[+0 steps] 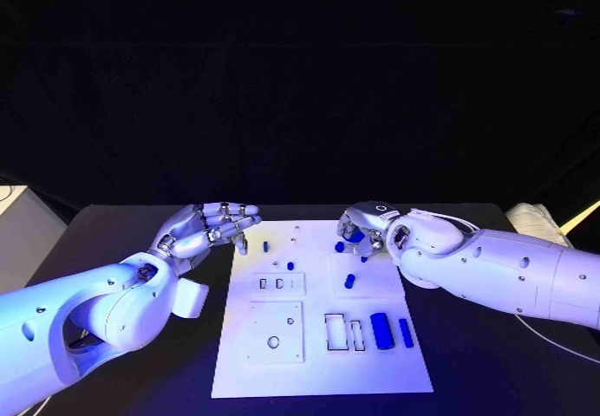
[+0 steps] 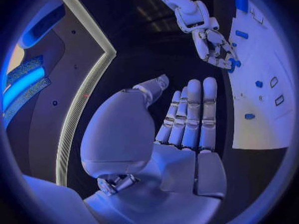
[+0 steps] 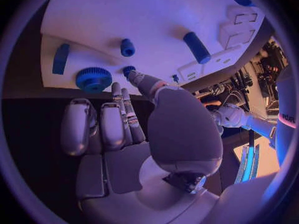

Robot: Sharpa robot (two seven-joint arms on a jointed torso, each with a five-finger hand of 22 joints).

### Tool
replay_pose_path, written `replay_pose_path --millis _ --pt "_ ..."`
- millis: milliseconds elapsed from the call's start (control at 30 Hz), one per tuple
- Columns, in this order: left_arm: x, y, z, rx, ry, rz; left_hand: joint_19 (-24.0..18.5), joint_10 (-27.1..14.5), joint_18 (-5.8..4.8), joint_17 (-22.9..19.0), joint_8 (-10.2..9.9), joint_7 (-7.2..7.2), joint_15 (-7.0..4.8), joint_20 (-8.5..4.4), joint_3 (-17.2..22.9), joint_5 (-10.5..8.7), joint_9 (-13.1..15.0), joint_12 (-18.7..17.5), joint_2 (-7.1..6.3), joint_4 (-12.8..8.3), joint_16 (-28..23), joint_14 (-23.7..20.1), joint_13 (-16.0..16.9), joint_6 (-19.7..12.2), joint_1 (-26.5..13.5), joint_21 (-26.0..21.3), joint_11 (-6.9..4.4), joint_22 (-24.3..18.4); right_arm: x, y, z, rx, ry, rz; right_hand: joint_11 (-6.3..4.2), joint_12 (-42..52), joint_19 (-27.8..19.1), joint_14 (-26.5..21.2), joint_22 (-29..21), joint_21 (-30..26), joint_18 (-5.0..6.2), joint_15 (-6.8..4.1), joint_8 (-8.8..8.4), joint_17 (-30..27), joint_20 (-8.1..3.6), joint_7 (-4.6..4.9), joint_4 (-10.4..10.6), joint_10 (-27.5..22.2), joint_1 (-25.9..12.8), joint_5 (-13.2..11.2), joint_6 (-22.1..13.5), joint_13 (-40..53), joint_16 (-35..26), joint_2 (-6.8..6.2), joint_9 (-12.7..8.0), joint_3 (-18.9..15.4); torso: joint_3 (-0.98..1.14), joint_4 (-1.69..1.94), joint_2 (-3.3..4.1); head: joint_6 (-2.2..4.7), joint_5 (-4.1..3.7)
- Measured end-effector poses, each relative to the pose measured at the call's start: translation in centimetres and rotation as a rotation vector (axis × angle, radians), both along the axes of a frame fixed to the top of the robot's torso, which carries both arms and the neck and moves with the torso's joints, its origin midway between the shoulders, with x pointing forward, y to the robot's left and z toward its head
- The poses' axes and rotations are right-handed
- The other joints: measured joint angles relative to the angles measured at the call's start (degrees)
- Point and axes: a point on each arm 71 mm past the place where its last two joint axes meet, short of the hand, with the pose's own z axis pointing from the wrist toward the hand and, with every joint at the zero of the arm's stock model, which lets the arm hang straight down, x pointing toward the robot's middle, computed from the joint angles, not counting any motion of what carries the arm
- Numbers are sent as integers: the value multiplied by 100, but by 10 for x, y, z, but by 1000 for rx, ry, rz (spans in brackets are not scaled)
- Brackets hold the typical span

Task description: Assemble the parts on the task board

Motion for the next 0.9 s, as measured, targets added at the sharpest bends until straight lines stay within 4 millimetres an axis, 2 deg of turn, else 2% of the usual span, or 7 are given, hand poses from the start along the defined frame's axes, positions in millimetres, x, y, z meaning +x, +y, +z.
replay_pose_path --millis 100,433,900 --pt "0 1 0 1 -1 3 -45 -30 1 -7 -24 33 0 4 0 0 0 -32 5 0 0 0 0 -33 -5 28 30 20 0 1 0 0 0 1 0 0 18 0 42 42 1 0 0 16 18 0 0 0 0 0 0 7 34 0 9 0 0 0 7 -10 -4" --pt "3 8 2 5 -5 20 -50 -30 0 -10 -24 32 0 9 0 0 0 -32 5 0 0 0 0 -32 -6 49 30 27 -2 10 0 5 3 16 23 30 59 21 208 166 1 21 0 71 19 25 56 27 0 23 25 51 110 0 71 25 1 -7 30 -2 3" --pt "5 11 4 6 -10 26 -50 -30 0 -14 -24 31 0 9 0 0 -1 -32 5 0 0 -1 -1 -32 -5 49 30 26 1 11 -3 -7 15 8 -10 53 59 21 265 205 2 21 0 78 19 43 79 95 31 23 83 69 134 31 107 47 -3 -3 59 -2 1"
